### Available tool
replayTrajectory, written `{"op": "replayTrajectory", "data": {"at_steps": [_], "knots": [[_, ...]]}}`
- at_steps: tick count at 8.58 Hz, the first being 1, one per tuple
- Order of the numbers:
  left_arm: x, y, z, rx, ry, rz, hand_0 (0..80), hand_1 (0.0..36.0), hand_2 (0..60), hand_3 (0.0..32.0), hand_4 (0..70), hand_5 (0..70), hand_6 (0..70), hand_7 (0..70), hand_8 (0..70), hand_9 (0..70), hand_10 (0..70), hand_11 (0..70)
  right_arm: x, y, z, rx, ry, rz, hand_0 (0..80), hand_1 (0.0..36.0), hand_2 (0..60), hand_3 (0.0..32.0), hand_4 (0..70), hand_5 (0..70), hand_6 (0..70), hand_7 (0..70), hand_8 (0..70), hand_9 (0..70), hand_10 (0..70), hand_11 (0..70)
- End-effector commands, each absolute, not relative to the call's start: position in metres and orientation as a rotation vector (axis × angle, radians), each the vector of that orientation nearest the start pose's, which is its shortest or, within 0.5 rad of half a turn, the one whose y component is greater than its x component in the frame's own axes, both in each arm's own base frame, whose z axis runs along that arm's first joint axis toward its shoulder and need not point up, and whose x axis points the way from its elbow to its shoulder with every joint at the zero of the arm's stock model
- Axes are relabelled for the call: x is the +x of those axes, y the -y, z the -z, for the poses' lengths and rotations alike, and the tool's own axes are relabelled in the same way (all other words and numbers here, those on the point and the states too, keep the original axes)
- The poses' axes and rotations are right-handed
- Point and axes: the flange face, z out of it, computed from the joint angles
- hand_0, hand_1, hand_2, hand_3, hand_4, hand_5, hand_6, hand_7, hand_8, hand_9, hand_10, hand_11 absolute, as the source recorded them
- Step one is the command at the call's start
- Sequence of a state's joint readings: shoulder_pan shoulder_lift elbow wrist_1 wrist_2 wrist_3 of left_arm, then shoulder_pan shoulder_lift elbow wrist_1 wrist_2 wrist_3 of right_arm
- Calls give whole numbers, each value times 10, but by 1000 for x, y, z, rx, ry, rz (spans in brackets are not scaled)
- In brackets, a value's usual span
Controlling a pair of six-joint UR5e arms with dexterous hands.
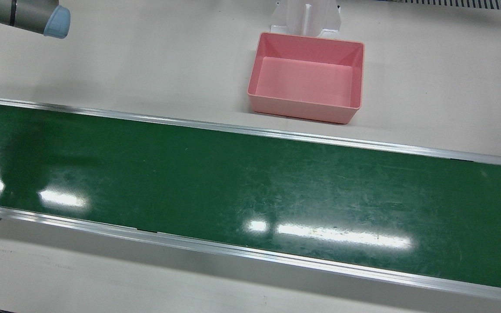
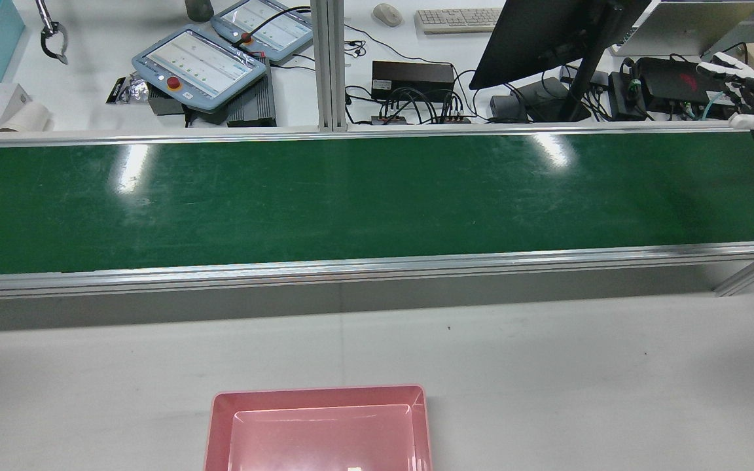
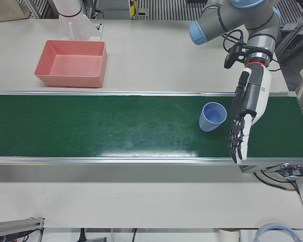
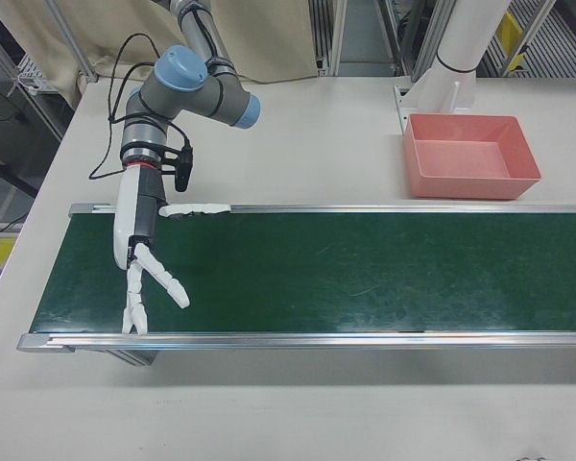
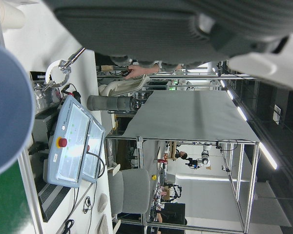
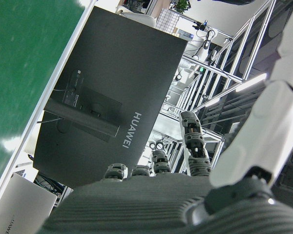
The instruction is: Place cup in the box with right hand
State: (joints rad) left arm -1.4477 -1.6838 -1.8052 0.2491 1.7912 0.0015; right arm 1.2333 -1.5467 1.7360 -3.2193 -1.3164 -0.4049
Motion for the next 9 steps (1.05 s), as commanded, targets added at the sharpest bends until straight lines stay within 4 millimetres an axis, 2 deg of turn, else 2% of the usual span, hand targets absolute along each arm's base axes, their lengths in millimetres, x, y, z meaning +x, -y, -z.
{"op": "replayTrajectory", "data": {"at_steps": [1, 2, 3, 5, 6, 7, 8, 9], "knots": [[-46, 533, -540, -347, -2132, 1926, 0, 0, 0, 0, 0, 0, 0, 0, 0, 0, 0, 0, -27, 525, -602, -354, -2580, 2282, 438, 84, 100, 10, 105, 27, 30, 139, 0, 34, 13, 31], [-47, 533, -540, -346, -2133, 1927, 0, 0, 0, 0, 0, 0, 0, 0, 0, 0, 0, 0, -28, 524, -602, -351, -2574, 2293, 455, 85, 66, 32, 107, 31, 30, 146, 0, 36, 11, 29], [-47, 532, -541, -346, -2130, 1930, 0, 0, 0, 0, 0, 0, 0, 0, 0, 0, 0, 0, -30, 523, -601, -347, -2574, 2301, 476, 80, 0, 56, 108, 36, 28, 142, 0, 36, 11, 30], [-46, 533, -541, -347, -2130, 1928, 0, 0, 0, 0, 0, 0, 0, 0, 0, 0, 0, 0, -33, 522, -601, -339, -2578, 2305, 468, 103, 66, 62, 82, 37, 27, 137, 0, 37, 11, 30], [-47, 533, -541, -346, -2131, 1929, 0, 0, 0, 0, 0, 0, 0, 0, 0, 0, 0, 0, -33, 520, -604, -337, -2572, 2316, 474, 98, 32, 66, 87, 38, 27, 136, 1, 37, 11, 30], [-47, 533, -541, -346, -2131, 1929, 0, 0, 0, 0, 0, 0, 0, 0, 0, 0, 0, 0, -33, 515, -611, -336, -2568, 2336, 469, 106, 66, 76, 72, 38, 26, 133, 2, 38, 10, 30], [-47, 533, -541, -346, -2131, 1929, 0, 0, 0, 0, 0, 0, 0, 0, 0, 0, 0, 0, -32, 511, -615, -334, -2558, 2349, 471, 106, 65, 76, 67, 39, 25, 129, 2, 38, 10, 30], [-47, 533, -541, -344, -2132, 1929, 0, 0, 0, 0, 0, 0, 0, 0, 0, 0, 0, 0, -32, 511, -615, -330, -2557, 2348, 475, 94, 32, 40, 92, 38, 28, 128, 2, 38, 12, 33]]}}
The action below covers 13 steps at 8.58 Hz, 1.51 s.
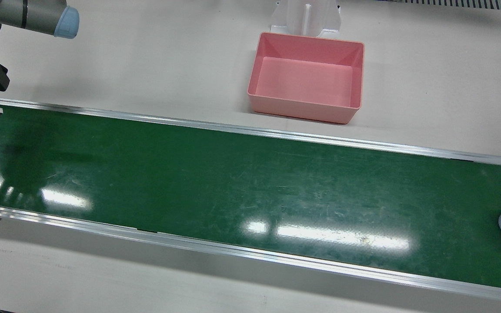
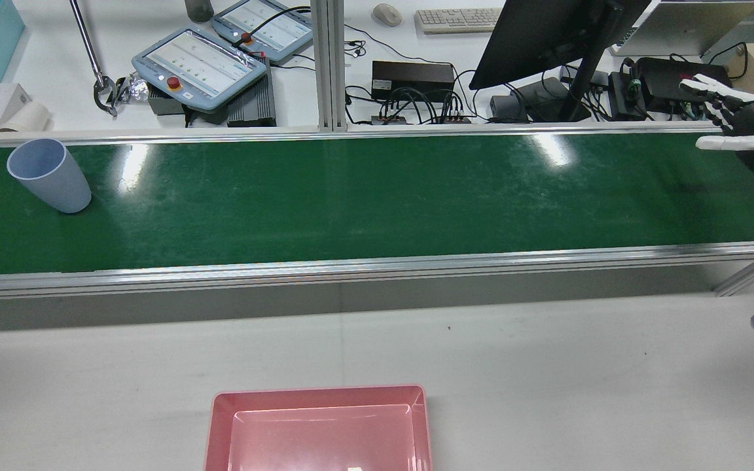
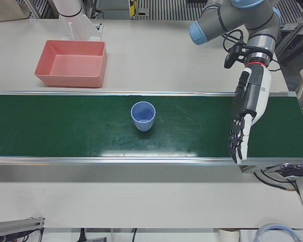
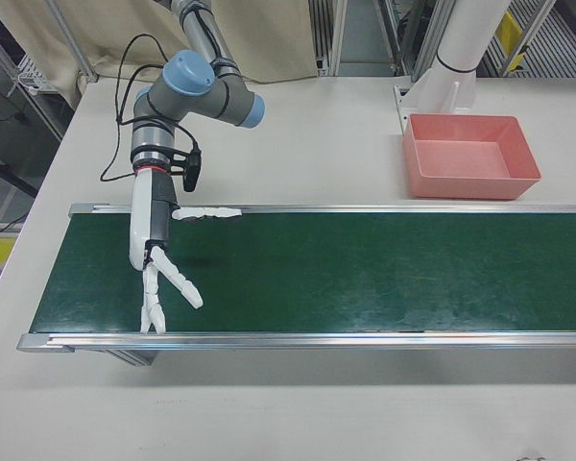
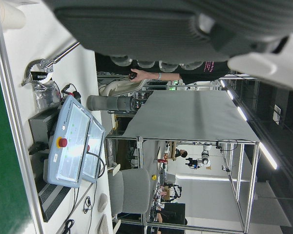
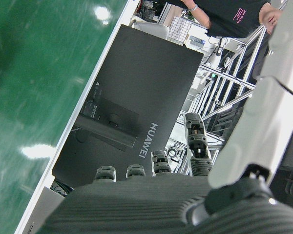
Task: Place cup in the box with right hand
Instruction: 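Wait with the open right hand as the blue cup rides toward it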
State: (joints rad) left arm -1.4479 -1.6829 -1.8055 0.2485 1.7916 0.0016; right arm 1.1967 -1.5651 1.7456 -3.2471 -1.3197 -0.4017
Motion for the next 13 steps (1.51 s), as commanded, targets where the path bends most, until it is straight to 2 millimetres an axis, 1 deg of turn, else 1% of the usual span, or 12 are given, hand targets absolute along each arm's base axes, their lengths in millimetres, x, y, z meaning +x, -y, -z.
{"op": "replayTrajectory", "data": {"at_steps": [1, 2, 3, 4, 5, 7, 8, 9, 10, 11, 12, 13], "knots": [[-47, 532, -541, -346, -2130, 1930, 0, 0, 0, 0, 0, 0, 0, 0, 0, 0, 0, 0, -32, 511, -615, -329, -2557, 2348, 464, 109, 98, 0, 109, 36, 35, 133, 2, 39, 14, 35], [-47, 533, -540, -344, -2134, 1928, 0, 0, 0, 0, 0, 0, 0, 0, 0, 0, 0, 0, -32, 511, -615, -327, -2556, 2348, 474, 91, 31, 0, 136, 36, 36, 134, 1, 39, 13, 33], [-47, 533, -540, -344, -2134, 1928, 0, 0, 0, 0, 0, 0, 0, 0, 0, 0, 0, 0, -32, 511, -615, -327, -2556, 2348, 459, 107, 100, 0, 111, 35, 36, 130, 1, 37, 13, 32], [-47, 533, -540, -346, -2133, 1927, 0, 0, 0, 0, 0, 0, 0, 0, 0, 0, 0, 0, -32, 511, -615, -326, -2557, 2348, 470, 89, 32, 0, 130, 35, 35, 126, 0, 35, 12, 32], [-46, 533, -540, -347, -2132, 1926, 0, 0, 0, 0, 0, 0, 0, 0, 0, 0, 0, 0, -32, 507, -619, -322, -2553, 2359, 452, 116, 133, 0, 89, 35, 34, 122, 0, 34, 12, 32], [-46, 533, -540, -346, -2133, 1927, 0, 0, 0, 0, 0, 0, 0, 0, 0, 0, 0, 0, -31, 505, -620, -322, -2550, 2364, 451, 115, 133, 0, 86, 35, 33, 119, 1, 34, 12, 32], [-47, 533, -540, -346, -2133, 1927, 0, 0, 0, 0, 0, 0, 0, 0, 0, 0, 0, 0, -31, 505, -620, -324, -2550, 2361, 462, 98, 66, 0, 114, 35, 33, 120, 0, 34, 13, 32], [-47, 533, -541, -346, -2131, 1929, 0, 0, 0, 0, 0, 0, 0, 0, 0, 0, 0, 0, -32, 505, -620, -324, -2551, 2364, 468, 87, 34, 0, 127, 34, 34, 125, 1, 36, 13, 32], [-46, 533, -541, -347, -2130, 1928, 0, 0, 0, 0, 0, 0, 0, 0, 0, 0, 0, 0, -32, 505, -620, -322, -2551, 2362, 463, 97, 67, 0, 116, 34, 33, 124, 0, 35, 13, 32], [-47, 533, -540, -346, -2133, 1927, 0, 0, 0, 0, 0, 0, 0, 0, 0, 0, 0, 0, -33, 506, -616, -320, -2560, 2352, 475, 81, 0, 0, 142, 35, 34, 125, 1, 36, 12, 32], [-46, 533, -541, -347, -2130, 1928, 0, 0, 0, 0, 0, 0, 0, 0, 0, 0, 0, 0, -36, 505, -614, -313, -2567, 2349, 460, 109, 101, 0, 107, 35, 34, 129, 0, 36, 12, 32], [-47, 532, -541, -344, -2131, 1931, 0, 0, 0, 0, 0, 0, 0, 0, 0, 0, 0, 0, -40, 505, -614, -305, -2575, 2349, 468, 101, 66, 0, 117, 36, 34, 129, 0, 36, 13, 33]]}}
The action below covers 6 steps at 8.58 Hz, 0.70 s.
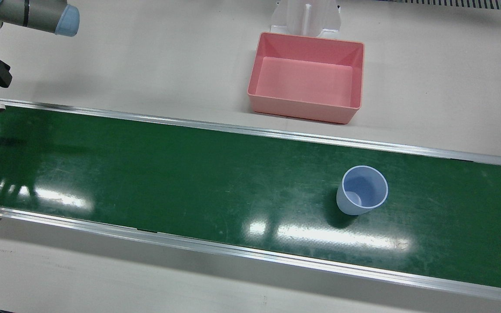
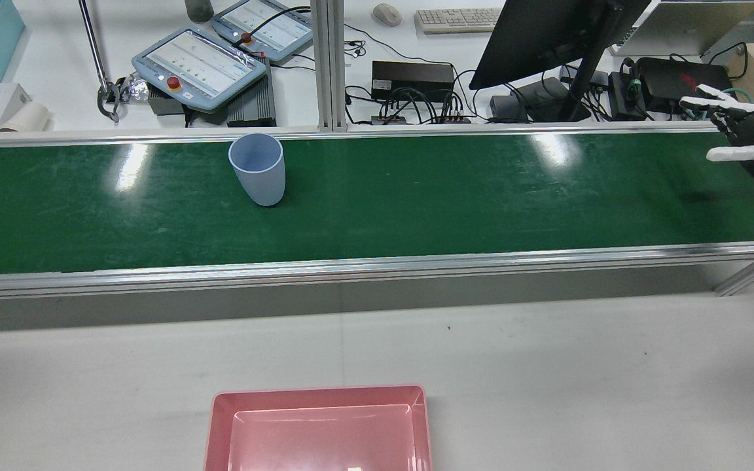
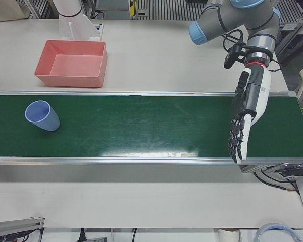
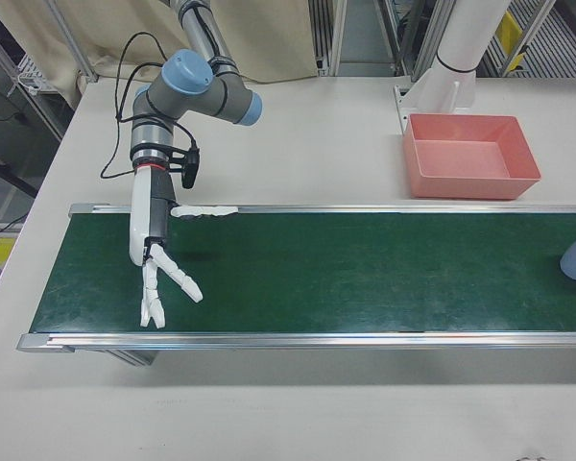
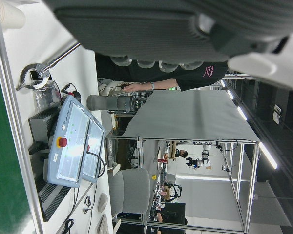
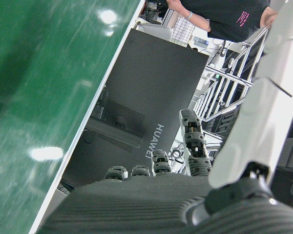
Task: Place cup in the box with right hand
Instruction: 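Wait with the open right hand as the blue cup rides toward it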
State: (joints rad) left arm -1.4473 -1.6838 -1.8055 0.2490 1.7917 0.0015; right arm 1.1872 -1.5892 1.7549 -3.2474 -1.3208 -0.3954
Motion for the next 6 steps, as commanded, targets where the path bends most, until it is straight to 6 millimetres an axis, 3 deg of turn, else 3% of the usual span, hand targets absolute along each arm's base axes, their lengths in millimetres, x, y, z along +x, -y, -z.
{"op": "replayTrajectory", "data": {"at_steps": [1, 4, 5, 6], "knots": [[-46, 532, -541, -347, -2129, 1929, 0, 0, 0, 0, 0, 0, 0, 0, 0, 0, 0, 0, -45, 505, -613, -294, -2585, 2353, 473, 93, 32, 0, 125, 36, 34, 128, 0, 36, 13, 34], [-47, 533, -540, -344, -2134, 1928, 0, 0, 0, 0, 0, 0, 0, 0, 0, 0, 0, 0, -51, 504, -614, -283, -2592, 2355, 478, 84, 0, 0, 133, 36, 34, 129, 1, 37, 14, 34], [-47, 533, -540, -344, -2134, 1928, 0, 0, 0, 0, 0, 0, 0, 0, 0, 0, 0, 0, -54, 504, -614, -273, -2598, 2357, 466, 102, 67, 0, 109, 36, 33, 128, 2, 38, 14, 34], [-47, 533, -541, -346, -2131, 1929, 0, 0, 0, 0, 0, 0, 0, 0, 0, 0, 0, 0, -58, 504, -613, -268, -2605, 2357, 471, 94, 34, 0, 119, 37, 33, 128, 2, 38, 14, 35]]}}
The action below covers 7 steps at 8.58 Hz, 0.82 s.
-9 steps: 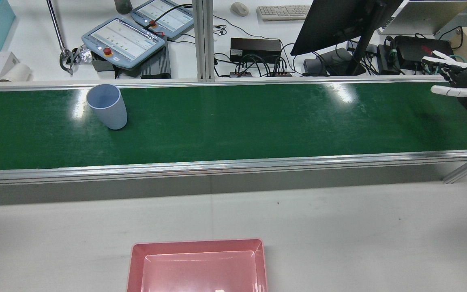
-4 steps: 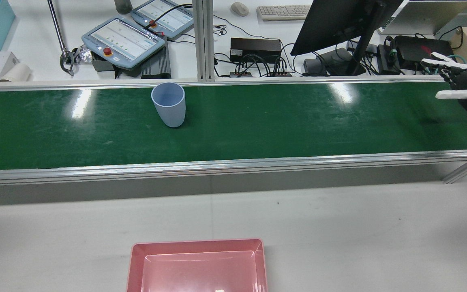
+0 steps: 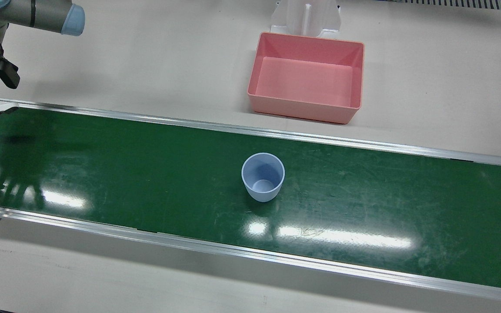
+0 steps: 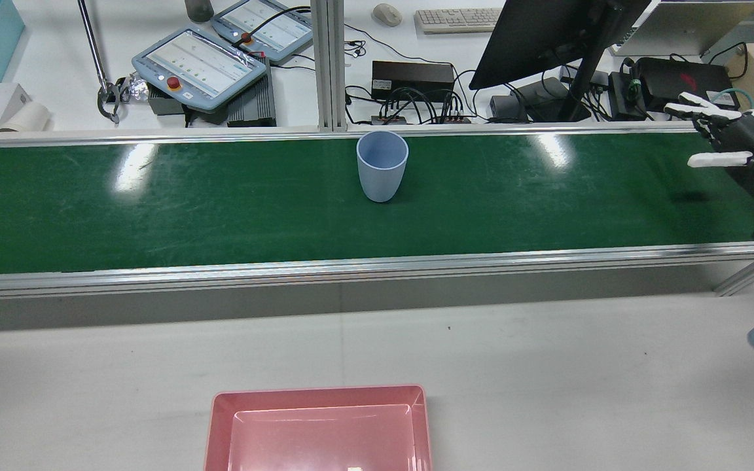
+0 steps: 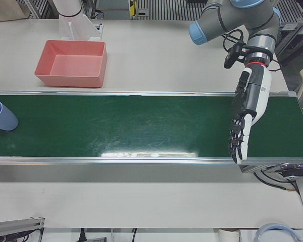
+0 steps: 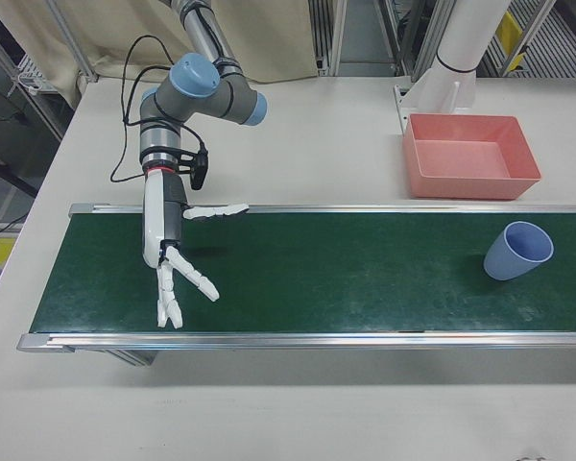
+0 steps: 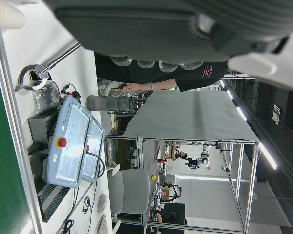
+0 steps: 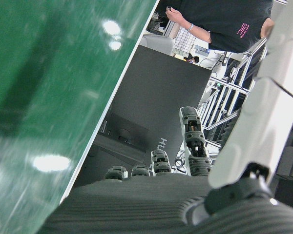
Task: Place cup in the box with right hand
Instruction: 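Wait with the open right hand as the blue cup rides toward it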
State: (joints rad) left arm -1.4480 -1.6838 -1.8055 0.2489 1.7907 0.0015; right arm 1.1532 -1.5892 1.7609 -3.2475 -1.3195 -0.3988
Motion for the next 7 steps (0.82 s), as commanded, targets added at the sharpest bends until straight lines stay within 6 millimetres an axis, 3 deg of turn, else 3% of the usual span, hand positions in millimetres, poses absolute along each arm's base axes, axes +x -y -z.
{"op": "replayTrajectory", "data": {"at_steps": [1, 2, 3, 4, 5, 6, 7], "knots": [[-46, 533, -541, -346, -2131, 1929, 0, 0, 0, 0, 0, 0, 0, 0, 0, 0, 0, 0, -60, 503, -613, -262, -2609, 2358, 477, 85, 0, 0, 129, 37, 34, 126, 3, 39, 14, 35], [-46, 533, -541, -346, -2131, 1929, 0, 0, 0, 0, 0, 0, 0, 0, 0, 0, 0, 0, -61, 503, -613, -260, -2610, 2358, 460, 111, 102, 0, 90, 37, 32, 122, 3, 38, 14, 35], [-46, 533, -541, -347, -2130, 1928, 0, 0, 0, 0, 0, 0, 0, 0, 0, 0, 0, 0, -61, 503, -613, -258, -2611, 2359, 472, 95, 34, 0, 111, 37, 32, 123, 2, 38, 14, 35], [-47, 533, -540, -346, -2133, 1927, 0, 0, 0, 0, 0, 0, 0, 0, 0, 0, 0, 0, -63, 503, -613, -254, -2614, 2360, 466, 103, 67, 0, 99, 37, 32, 125, 3, 39, 13, 34], [-47, 532, -541, -346, -2130, 1930, 0, 0, 0, 0, 0, 0, 0, 0, 0, 0, 0, 0, -65, 503, -613, -250, -2618, 2358, 477, 86, 0, 0, 123, 37, 32, 125, 3, 39, 14, 34], [-47, 533, -540, -346, -2133, 1927, 0, 0, 0, 0, 0, 0, 0, 0, 0, 0, 0, 0, -67, 502, -613, -244, -2621, 2359, 472, 95, 34, 0, 112, 37, 33, 127, 4, 41, 14, 34], [-47, 533, -541, -344, -2132, 1929, 0, 0, 0, 0, 0, 0, 0, 0, 0, 0, 0, 0, -69, 502, -613, -241, -2624, 2363, 445, 139, 205, 0, 51, 37, 33, 123, 5, 40, 14, 35]]}}
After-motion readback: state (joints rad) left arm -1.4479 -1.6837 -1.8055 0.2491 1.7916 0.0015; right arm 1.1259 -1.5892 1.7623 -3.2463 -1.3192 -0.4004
